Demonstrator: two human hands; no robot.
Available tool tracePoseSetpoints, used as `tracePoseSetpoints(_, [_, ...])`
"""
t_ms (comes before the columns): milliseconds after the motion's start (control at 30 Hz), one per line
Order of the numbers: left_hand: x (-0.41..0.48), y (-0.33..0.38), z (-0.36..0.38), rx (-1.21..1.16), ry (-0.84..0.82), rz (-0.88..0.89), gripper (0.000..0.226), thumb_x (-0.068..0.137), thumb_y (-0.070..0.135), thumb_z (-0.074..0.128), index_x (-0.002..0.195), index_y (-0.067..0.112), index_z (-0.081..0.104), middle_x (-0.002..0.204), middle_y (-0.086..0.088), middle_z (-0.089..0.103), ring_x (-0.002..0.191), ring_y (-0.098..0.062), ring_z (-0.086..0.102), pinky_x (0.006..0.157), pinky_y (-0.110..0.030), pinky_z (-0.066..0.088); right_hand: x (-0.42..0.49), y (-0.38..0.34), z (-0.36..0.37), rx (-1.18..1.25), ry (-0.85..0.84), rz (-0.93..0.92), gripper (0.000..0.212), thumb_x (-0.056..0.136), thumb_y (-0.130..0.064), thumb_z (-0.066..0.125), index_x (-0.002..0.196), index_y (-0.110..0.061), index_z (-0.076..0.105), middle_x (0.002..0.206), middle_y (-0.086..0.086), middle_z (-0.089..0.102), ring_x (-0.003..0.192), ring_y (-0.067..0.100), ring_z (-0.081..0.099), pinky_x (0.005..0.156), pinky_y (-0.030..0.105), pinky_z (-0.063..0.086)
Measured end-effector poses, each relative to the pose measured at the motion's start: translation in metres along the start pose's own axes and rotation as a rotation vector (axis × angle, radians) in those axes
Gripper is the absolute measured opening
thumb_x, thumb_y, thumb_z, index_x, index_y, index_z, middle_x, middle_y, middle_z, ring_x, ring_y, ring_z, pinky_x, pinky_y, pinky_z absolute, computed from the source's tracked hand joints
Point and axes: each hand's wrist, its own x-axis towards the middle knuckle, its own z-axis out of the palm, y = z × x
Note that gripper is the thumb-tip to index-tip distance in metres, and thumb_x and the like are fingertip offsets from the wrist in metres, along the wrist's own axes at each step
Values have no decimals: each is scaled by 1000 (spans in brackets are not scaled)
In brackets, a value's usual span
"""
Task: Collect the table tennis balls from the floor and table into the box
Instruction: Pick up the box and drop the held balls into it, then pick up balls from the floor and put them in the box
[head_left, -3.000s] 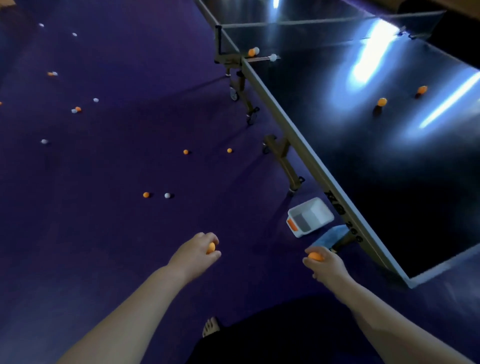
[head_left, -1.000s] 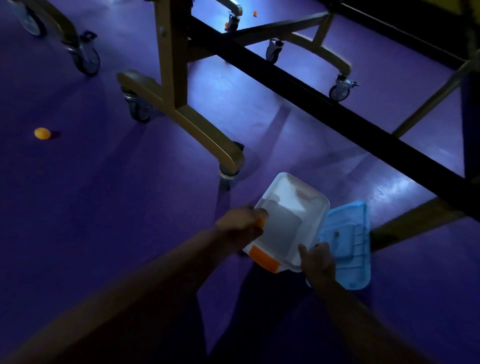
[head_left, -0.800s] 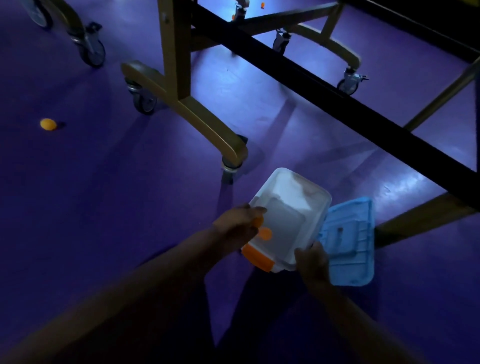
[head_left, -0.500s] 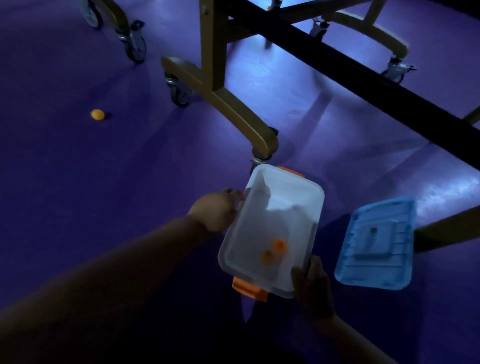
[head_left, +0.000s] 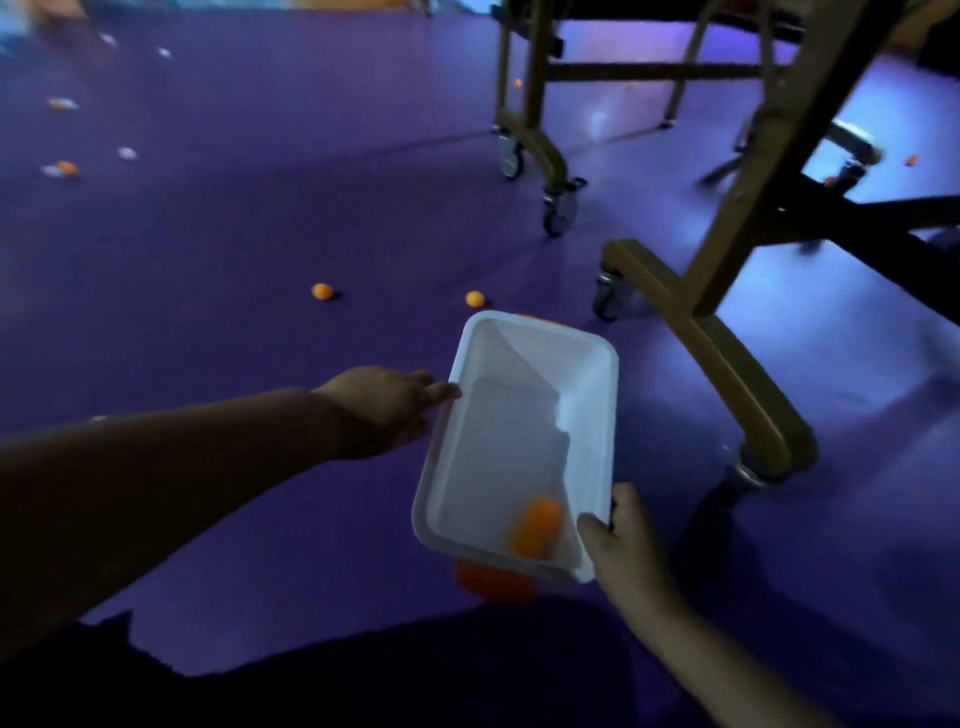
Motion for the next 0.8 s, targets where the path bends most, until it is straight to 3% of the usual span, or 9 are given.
tracePoseSetpoints(67, [-20, -31, 7, -13, -16, -50, 57, 99, 37, 40, 150, 29, 17, 145, 2, 41, 121, -26, 51, 89, -33, 43, 12, -26, 22, -31, -35, -35, 12, 80, -5, 60, 83, -6, 48, 72, 0, 57, 68, 23, 55, 56, 32, 41])
tracePoseSetpoints(200, [-61, -106, 19, -114, -27, -244, 57, 98, 35, 43, 150, 25, 22, 147, 4, 42, 124, -24, 51, 95, -34, 44, 31, -75, 67, -61, -80, -120, 12, 80, -7, 60, 83, -3, 48, 69, -3, 55, 64, 19, 52, 54, 31, 39])
tracePoseSetpoints(300, [-85, -168, 38, -201, -1, -349, 46, 98, 31, 44, 143, 26, 36, 141, 6, 48, 118, -22, 55, 91, -33, 45, 44, -112, 110, -99, -127, -152, 12, 82, -9, 58, 84, -4, 47, 75, 0, 57, 64, 15, 52, 52, 29, 38])
tracePoseSetpoints(433, [-107, -245, 72, -217, -42, -374, 32, 100, 29, 39, 128, 24, 55, 131, 4, 52, 113, -20, 55, 88, -31, 44, 59, -154, 168, -142, -139, -190, 12, 81, -9, 58, 83, -5, 46, 73, 0, 58, 61, 13, 50, 53, 29, 38])
tracePoseSetpoints(667, [-147, -392, 148, -249, -104, -442, 31, 99, 29, 42, 126, 23, 55, 127, 3, 56, 112, -19, 56, 85, -27, 40, 71, -210, 280, -216, -175, -175, 13, 82, -9, 58, 81, -8, 45, 74, -1, 59, 62, 15, 52, 54, 31, 40])
tracePoseSetpoints(800, [-155, -435, 204, -324, -212, -482, 30, 95, 24, 47, 124, 23, 57, 126, 4, 57, 108, -20, 59, 75, -26, 41, 75, -233, 333, -237, -194, -105, 12, 82, -7, 57, 81, -4, 45, 73, 2, 57, 61, 16, 49, 53, 31, 38])
